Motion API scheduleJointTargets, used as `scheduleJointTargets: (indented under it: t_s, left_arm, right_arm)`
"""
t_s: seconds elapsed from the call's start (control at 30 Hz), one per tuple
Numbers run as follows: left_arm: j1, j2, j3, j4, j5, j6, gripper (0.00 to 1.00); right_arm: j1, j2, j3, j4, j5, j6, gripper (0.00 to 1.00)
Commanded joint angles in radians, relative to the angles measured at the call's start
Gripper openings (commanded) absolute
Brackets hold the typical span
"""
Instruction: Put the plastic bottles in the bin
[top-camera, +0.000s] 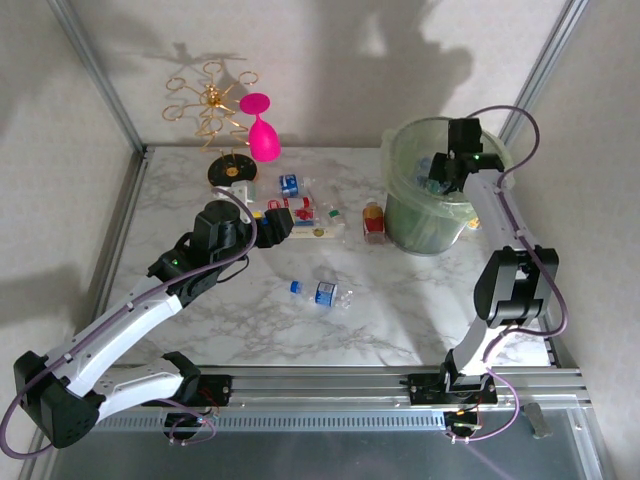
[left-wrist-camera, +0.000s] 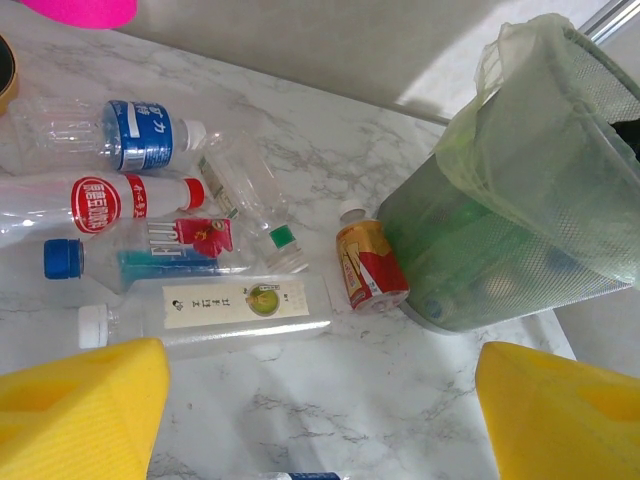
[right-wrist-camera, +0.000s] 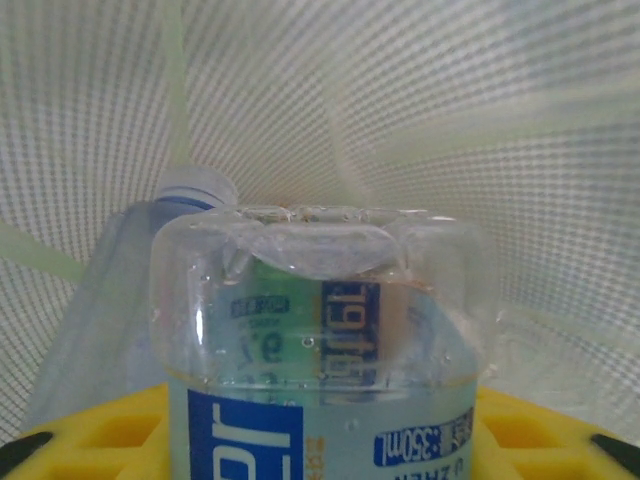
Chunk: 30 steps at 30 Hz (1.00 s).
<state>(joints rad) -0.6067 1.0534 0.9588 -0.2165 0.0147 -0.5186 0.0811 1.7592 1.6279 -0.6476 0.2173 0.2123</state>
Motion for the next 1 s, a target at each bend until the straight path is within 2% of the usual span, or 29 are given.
scheduleJointTargets:
  t_s: [0.0,0.2,0.3,0.57,0.8,0.9,0.97]
  left_arm:
    - [0.009,-0.010,-0.009,0.017,0.001,0.017,0.80]
    - [0.012,-0.008,-0.008,0.016,-0.005,0.017,0.80]
    - [0.012,-0.005,-0.008,0.018,-0.006,0.017,0.80]
    - [0.028,0.003,-0.008,0.020,-0.004,0.010,0.79]
    - [0.028,-0.004,-0.026,0.022,0.006,-0.049,0.79]
    - [0.028,0.004,-0.022,0.007,0.030,-0.099,0.79]
    - [0.028,0.004,-0.029,-0.005,0.028,-0.150,0.80]
  right_arm:
    - [0.003,0.030,0.007,0.015,-0.026,-0.007,0.53]
    - [0.003,0.044,0.076,-0.023,-0.029,0.004,0.74]
    - [0.003,0.016,0.097,-0.028,-0.021,0.011,0.79]
    - [0.013,-0.106,0.115,-0.029,-0.015,0.024,0.79]
    - [0.095,-0.253,0.061,0.000,0.014,0.020,0.78]
    - [0.121,-0.358,-0.008,0.053,-0.021,0.025,0.77]
    - [0.124,-0.424,-0.064,0.088,-0.093,0.062,0.75]
